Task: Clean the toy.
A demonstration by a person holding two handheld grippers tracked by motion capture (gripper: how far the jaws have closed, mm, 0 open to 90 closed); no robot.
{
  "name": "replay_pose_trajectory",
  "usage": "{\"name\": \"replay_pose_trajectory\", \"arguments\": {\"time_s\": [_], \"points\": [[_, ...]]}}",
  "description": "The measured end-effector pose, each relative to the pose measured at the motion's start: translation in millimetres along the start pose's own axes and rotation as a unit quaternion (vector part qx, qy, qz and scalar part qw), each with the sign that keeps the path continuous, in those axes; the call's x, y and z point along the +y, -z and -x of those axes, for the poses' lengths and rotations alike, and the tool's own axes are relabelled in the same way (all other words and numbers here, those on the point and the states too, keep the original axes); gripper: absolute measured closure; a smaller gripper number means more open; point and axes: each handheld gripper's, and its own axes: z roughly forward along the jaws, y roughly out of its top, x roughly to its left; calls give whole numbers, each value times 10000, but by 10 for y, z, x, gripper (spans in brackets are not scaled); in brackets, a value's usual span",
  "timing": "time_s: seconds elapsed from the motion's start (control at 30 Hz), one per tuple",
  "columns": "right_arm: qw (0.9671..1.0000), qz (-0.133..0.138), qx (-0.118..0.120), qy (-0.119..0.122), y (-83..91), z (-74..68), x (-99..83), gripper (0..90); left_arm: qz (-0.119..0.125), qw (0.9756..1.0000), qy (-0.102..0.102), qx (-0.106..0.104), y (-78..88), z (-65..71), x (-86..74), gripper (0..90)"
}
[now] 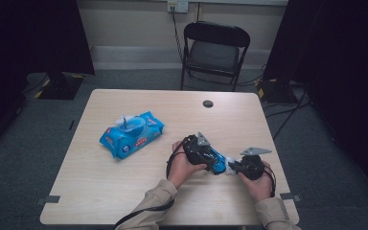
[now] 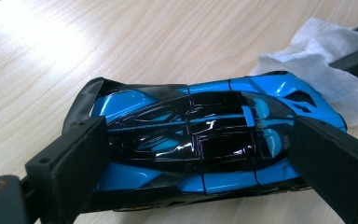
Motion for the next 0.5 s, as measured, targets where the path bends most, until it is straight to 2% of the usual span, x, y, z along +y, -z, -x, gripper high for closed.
{"name": "replay_pose_trajectory", "arguments": {"time_s": [0.5], "points": [[9993, -101, 343, 84, 81, -91, -84, 826, 19, 10000, 6, 8, -2, 11, -4, 49]]}}
